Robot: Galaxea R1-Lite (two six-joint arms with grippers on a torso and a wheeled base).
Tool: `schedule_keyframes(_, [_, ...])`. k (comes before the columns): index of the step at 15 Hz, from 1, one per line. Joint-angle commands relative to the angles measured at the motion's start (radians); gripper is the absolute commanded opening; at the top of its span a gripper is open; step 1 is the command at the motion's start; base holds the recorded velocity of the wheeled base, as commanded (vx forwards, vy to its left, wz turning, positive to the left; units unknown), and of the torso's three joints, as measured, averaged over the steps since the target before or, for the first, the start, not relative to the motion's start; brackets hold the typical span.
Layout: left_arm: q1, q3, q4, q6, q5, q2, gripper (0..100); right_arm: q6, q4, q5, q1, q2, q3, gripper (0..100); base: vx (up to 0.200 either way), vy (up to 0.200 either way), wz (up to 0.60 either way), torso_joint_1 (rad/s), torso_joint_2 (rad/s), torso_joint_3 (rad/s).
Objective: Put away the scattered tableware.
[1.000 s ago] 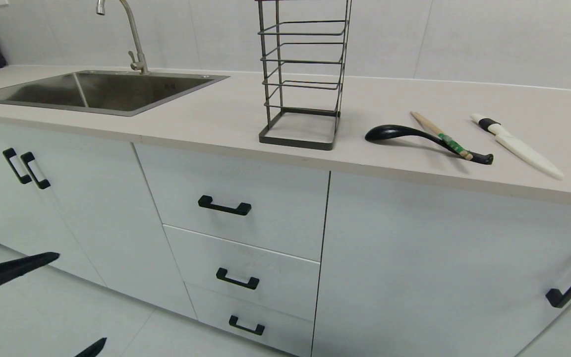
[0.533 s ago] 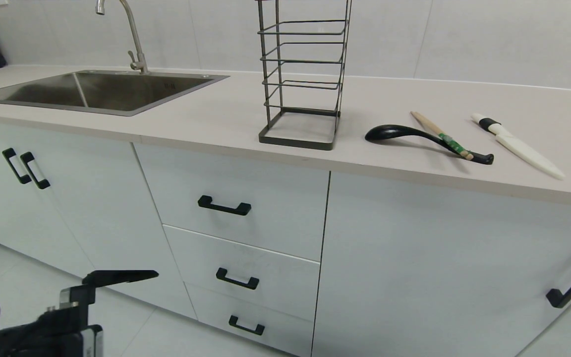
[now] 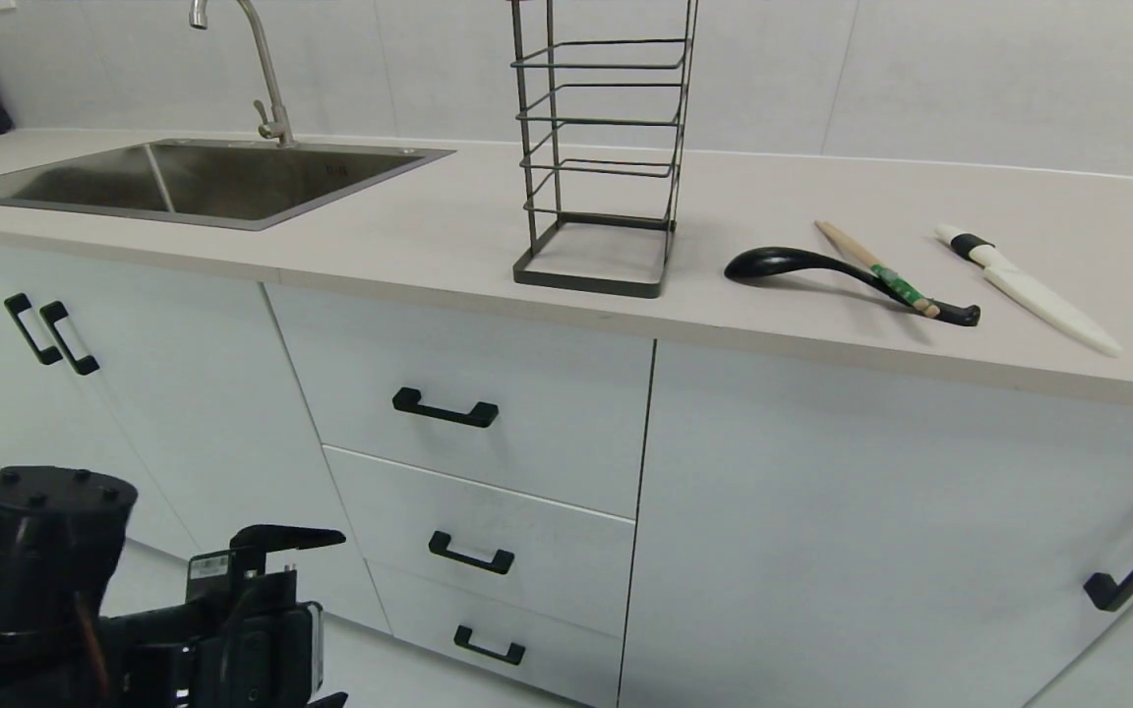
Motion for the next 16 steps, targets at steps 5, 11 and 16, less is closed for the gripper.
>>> schedule_keyframes(5, [-0.002,0.025,-0.119,0.081,0.013,0.272,100,0.000,0.000,0.000,0.000,0.000,0.000,0,0.000,0.000,0.00,0.000,0.00,0.000])
schedule_keyframes(11, [-0.004,0.028,-0.325,0.089,0.038,0.477,100,0.000,0.000,0.000,0.000,0.000,0.000,0,0.000,0.000,0.00,0.000,0.00,0.000])
schedule_keyframes(16, [-0.007,-0.055,-0.552,0.084,0.047,0.752,100,0.000,0.000,0.000,-0.002,0.000,0.000,0,0.000,0.000,0.00,0.000,0.00,0.000])
